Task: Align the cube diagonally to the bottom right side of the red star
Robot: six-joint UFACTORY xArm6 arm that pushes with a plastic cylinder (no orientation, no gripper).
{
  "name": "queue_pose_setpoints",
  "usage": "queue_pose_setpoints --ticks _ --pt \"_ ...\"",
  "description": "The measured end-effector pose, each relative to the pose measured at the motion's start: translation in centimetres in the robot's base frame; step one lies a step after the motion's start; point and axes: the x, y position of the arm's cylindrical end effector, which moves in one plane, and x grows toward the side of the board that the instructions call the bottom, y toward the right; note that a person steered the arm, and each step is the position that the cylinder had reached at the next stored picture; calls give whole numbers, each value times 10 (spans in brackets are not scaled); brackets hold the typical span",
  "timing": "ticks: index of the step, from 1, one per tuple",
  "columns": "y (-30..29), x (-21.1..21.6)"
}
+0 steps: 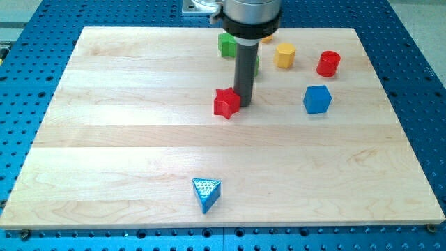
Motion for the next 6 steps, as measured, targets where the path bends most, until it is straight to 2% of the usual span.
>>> queue_pose_setpoints --ticks 1,2,3,4,6 --pt "52 -5" --pt "149 -29" --pt "197 -47" --pt "200 -32" --pt "153 44"
